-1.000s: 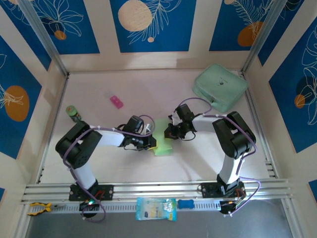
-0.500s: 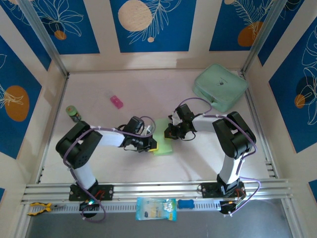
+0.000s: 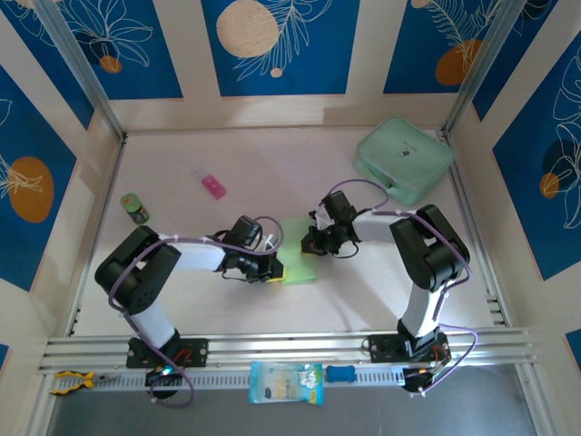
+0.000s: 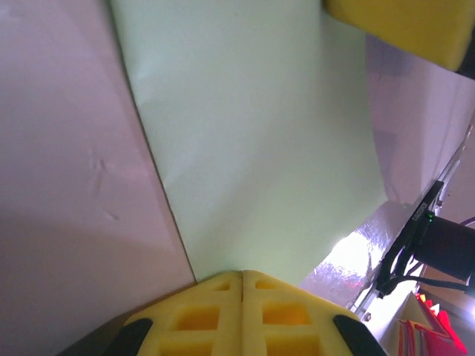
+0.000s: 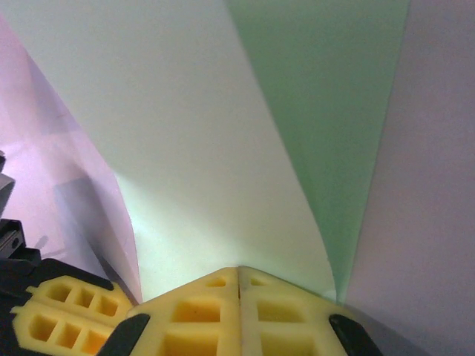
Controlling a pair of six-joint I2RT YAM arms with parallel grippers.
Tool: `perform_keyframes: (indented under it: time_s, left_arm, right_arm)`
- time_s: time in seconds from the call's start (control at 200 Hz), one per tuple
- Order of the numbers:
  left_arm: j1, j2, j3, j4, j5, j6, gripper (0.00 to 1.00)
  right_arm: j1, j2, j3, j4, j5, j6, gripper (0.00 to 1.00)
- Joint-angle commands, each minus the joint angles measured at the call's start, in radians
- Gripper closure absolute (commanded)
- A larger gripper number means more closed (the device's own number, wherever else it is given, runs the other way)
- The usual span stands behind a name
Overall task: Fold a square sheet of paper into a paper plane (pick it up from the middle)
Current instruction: First fold the square sheet of paper in half at the center of the table.
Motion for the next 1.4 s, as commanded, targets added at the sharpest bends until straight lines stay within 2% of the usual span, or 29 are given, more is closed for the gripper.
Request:
perform_keyframes:
  time_s: [0.0,0.24,0.53,0.825,1.02,1.21,1.285,1.395]
  left_arm:
    - [-0.012,-0.043,0.056,-0.061,-0.01,0.0,1.0]
    - [-0.014,-0.005,0.067,0.025,0.024,-0.053,1.0]
    - [-0.027,0.061,-0.023,0.049,0.039,-0.03,1.0]
    - [-0.037,-0.015,-0.063,-0.071,-0.009,0.064,1.0]
    - [-0.043,-0.051,-0.079,-0.091,-0.016,0.083,1.0]
    - [-0.042,-0.21,-0.057,-0.119,-0.081,0.091,1.0]
    - [-0.024,-0.237,-0.024,-0.127,-0.095,0.11,1.0]
    - [0.037,-0.185,0.031,-0.061,-0.063,0.098,1.0]
  right_arm:
    - [-0.009,0.02,-0.05,-0.104,0.125,0.006,1.0]
    - [-0.008,0.023,-0.051,-0.101,0.122,0.004,1.0]
    - [-0.009,0.021,-0.057,-0.098,0.123,0.005,1.0]
    - [-0.009,0.021,-0.058,-0.1,0.125,0.003,1.0]
    - [-0.009,0.018,-0.059,-0.099,0.115,-0.001,1.0]
    - [-0.008,0.016,-0.061,-0.093,0.101,-0.005,1.0]
    - [-0.009,0.018,-0.059,-0.092,0.095,-0.006,1.0]
    - [-0.006,0.022,-0.058,-0.093,0.094,-0.005,1.0]
